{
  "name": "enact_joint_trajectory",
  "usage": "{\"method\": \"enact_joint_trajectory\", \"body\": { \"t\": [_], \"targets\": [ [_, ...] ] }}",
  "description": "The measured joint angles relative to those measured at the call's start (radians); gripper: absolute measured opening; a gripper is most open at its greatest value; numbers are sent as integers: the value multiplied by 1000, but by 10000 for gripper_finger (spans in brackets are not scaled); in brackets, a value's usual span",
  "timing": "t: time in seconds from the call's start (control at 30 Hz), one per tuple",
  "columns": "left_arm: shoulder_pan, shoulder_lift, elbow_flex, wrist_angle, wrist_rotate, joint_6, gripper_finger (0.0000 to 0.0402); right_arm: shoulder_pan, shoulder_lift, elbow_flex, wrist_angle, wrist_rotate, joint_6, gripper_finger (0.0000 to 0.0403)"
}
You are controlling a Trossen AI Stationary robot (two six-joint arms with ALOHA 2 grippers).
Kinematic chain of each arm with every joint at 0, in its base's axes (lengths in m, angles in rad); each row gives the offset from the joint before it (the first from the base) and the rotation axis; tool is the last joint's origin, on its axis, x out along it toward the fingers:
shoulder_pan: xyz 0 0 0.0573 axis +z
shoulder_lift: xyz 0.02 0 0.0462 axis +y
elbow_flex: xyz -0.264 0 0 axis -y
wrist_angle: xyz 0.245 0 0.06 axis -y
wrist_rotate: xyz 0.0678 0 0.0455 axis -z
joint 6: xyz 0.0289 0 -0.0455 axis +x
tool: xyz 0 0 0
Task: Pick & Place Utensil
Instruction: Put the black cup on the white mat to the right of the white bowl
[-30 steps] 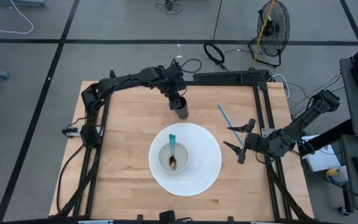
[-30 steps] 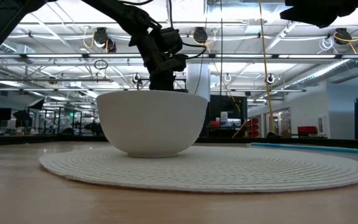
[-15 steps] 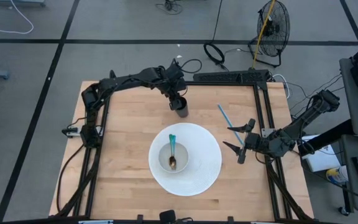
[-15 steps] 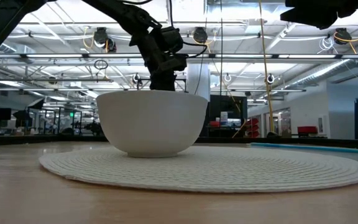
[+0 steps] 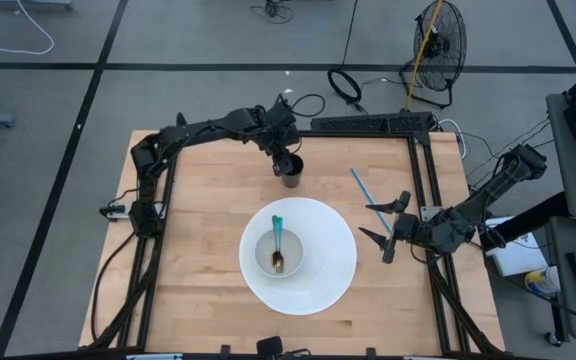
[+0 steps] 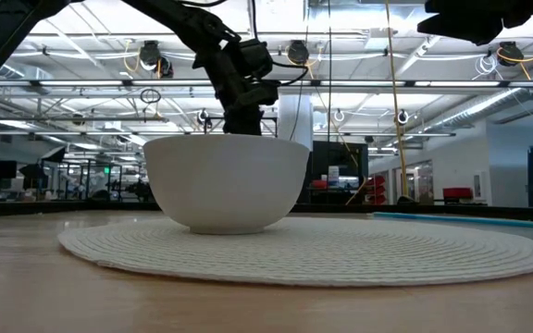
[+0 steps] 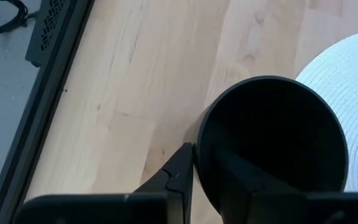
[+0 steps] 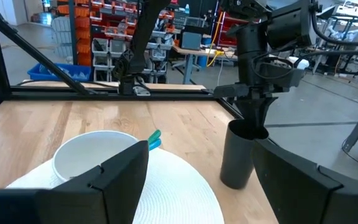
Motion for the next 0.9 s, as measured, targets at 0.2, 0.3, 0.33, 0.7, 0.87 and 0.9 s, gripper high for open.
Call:
{"method": "enact_joint_trajectory", "body": {
  "t": [0.2,0.3,0.33,0.7,0.87,0.9],
  "targets": [
    [0,0,0,10,-40,0,59,0,0,0,-36,-1,43,279],
    [0,0,0,11,-41,5,77,0,0,0,-44,-1,52,279],
    [0,0,0,11,-41,6,83,0,0,0,-46,-1,52,279],
    [-4,-24,-1,34,-42,26,157,0,0,0,-46,0,52,279],
    [-9,-65,-1,42,-52,32,178,-1,0,0,-36,0,52,279],
    [-9,-80,-1,43,-53,35,181,-2,0,0,-30,1,52,279]
  ]
}}
